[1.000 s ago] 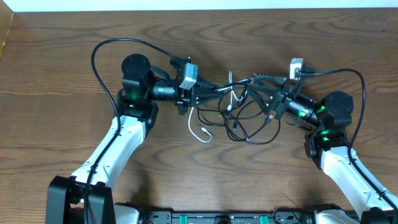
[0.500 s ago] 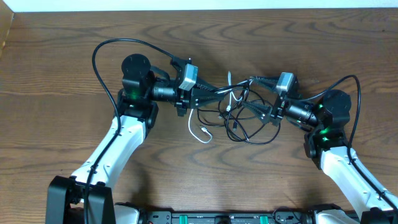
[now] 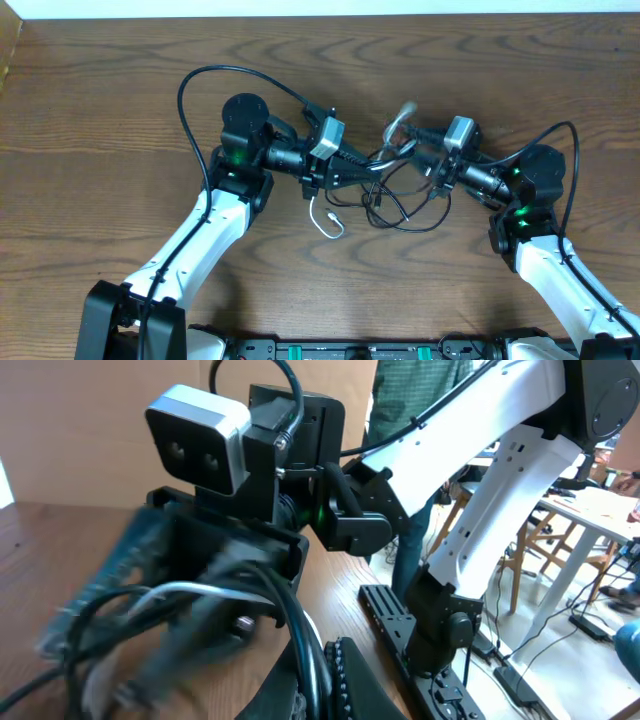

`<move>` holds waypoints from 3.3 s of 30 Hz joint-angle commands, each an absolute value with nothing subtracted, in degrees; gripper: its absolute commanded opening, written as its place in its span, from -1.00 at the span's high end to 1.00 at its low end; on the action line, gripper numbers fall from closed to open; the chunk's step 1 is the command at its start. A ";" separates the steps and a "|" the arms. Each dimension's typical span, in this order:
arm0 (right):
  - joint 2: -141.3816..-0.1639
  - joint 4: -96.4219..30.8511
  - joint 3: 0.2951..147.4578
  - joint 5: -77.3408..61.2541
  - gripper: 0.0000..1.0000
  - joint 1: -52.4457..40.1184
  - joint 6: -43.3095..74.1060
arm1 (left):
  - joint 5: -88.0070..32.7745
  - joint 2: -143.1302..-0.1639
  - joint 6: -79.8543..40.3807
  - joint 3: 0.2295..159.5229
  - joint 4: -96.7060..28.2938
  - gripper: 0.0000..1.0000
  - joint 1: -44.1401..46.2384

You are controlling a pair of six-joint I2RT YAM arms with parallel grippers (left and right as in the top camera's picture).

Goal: Untangle cables

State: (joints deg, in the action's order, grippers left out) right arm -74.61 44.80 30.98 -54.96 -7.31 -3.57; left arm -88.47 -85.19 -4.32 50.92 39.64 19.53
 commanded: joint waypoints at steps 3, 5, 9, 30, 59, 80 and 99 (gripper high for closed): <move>-74.54 44.27 31.18 -54.96 0.98 -7.60 -3.92 | -89.91 -85.60 -4.58 50.61 41.63 0.85 17.32; -74.54 44.05 31.18 -55.81 0.98 -7.60 -3.90 | -88.79 -85.60 -4.60 50.61 41.78 0.85 16.23; -74.54 43.94 31.18 -57.56 0.98 -7.60 -3.90 | -88.49 -85.60 -5.74 50.61 41.74 0.85 15.18; -74.54 43.88 31.18 -57.67 0.98 -7.62 -3.07 | -89.76 -84.88 -8.27 50.61 50.96 -0.97 15.88; -74.54 43.03 31.18 -58.06 0.98 -13.06 -2.24 | -68.77 -85.01 -8.23 50.61 24.88 -0.97 13.63; -74.54 42.63 31.18 -53.45 0.98 -13.06 -3.95 | -75.68 -84.99 -8.23 50.61 22.55 0.08 15.73; -74.56 40.03 31.18 -53.47 0.97 -13.08 -3.92 | -75.64 -84.99 -8.23 50.61 22.79 0.85 15.73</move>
